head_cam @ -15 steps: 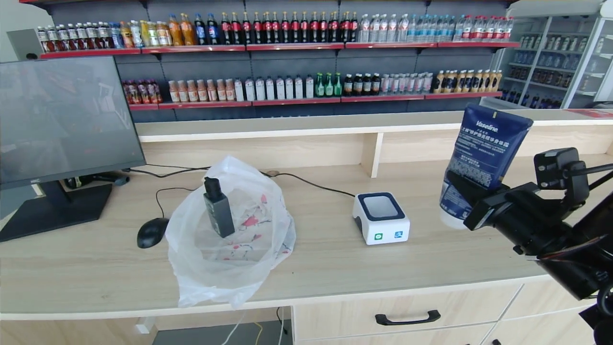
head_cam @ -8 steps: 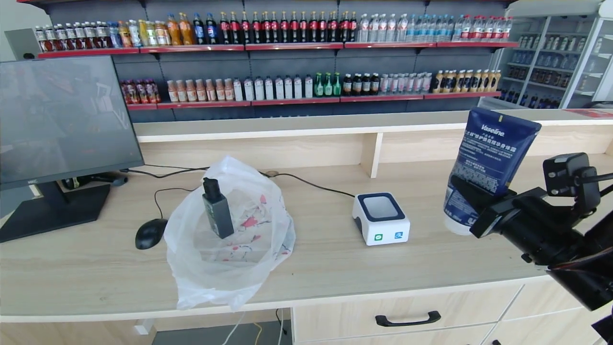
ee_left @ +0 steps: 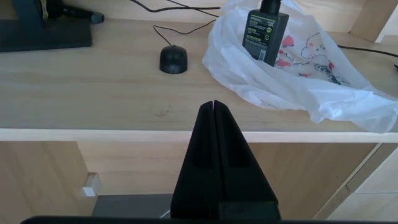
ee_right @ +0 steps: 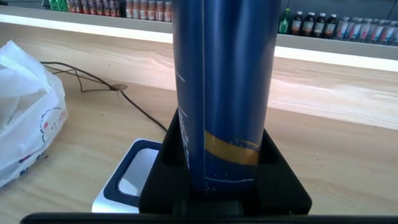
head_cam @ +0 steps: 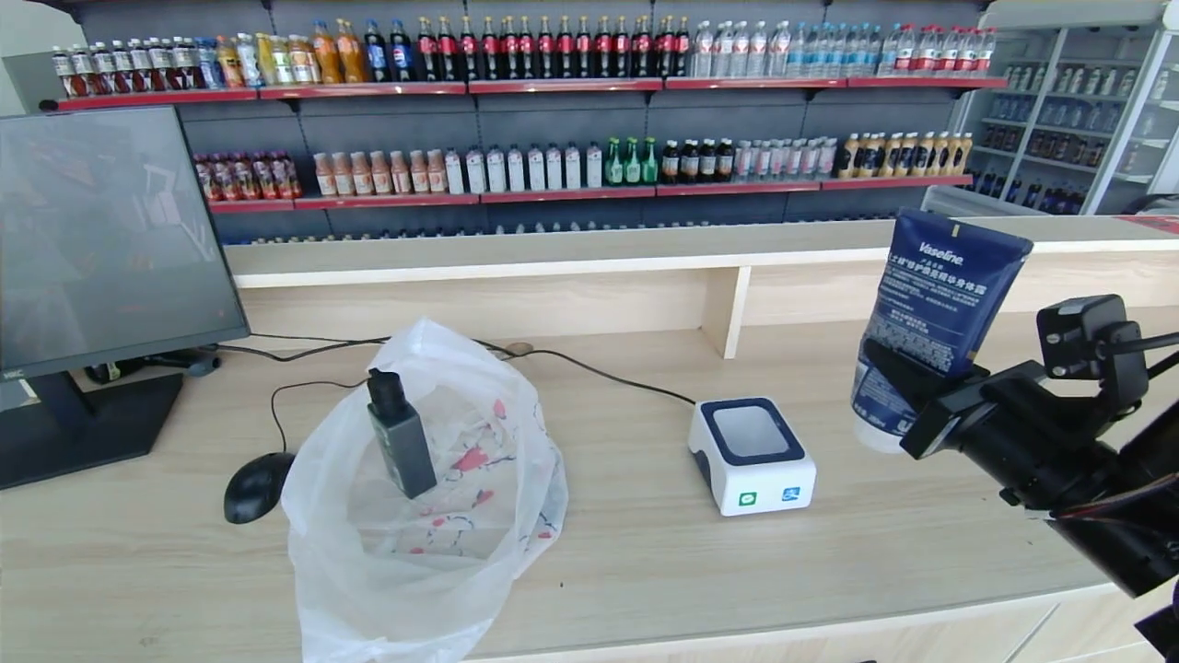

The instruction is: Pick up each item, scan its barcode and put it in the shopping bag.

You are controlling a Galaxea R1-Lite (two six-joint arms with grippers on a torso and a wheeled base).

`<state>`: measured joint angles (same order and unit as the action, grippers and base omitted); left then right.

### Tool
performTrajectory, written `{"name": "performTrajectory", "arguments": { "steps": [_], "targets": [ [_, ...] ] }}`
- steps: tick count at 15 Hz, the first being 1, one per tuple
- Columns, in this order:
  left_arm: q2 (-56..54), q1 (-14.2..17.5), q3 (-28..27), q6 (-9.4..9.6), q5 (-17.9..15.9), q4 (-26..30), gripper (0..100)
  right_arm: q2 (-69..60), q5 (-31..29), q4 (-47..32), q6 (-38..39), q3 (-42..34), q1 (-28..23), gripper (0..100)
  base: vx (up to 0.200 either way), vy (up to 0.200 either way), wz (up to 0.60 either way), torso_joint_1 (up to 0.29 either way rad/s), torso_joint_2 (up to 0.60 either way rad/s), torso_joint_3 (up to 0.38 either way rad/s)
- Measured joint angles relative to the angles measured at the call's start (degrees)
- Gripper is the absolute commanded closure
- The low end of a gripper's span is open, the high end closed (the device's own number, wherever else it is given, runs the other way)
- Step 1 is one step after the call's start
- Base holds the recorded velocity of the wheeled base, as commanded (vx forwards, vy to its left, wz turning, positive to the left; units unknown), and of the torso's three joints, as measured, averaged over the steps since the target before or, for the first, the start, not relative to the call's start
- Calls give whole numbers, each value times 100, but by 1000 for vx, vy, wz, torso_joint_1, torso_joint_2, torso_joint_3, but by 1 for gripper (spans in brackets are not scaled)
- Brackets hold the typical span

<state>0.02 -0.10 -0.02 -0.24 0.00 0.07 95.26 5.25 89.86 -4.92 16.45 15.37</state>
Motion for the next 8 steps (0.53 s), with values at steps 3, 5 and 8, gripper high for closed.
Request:
{"name": "performTrajectory", "arguments": {
  "steps": [3, 5, 8],
  "targets": [
    [0, 0, 0, 2, 0, 2, 100, 46, 0, 5, -188, 141, -2, 100, 0, 0, 0, 0, 0, 0],
    [0, 0, 0, 2, 0, 0, 100, 107, 7, 9, -191, 266, -9, 100, 0, 0, 0, 0, 0, 0],
    [0, 0, 0, 0, 0, 2, 100, 223, 315, 5, -561, 235, -20, 100, 0, 0, 0, 0, 0, 0]
  ]
}}
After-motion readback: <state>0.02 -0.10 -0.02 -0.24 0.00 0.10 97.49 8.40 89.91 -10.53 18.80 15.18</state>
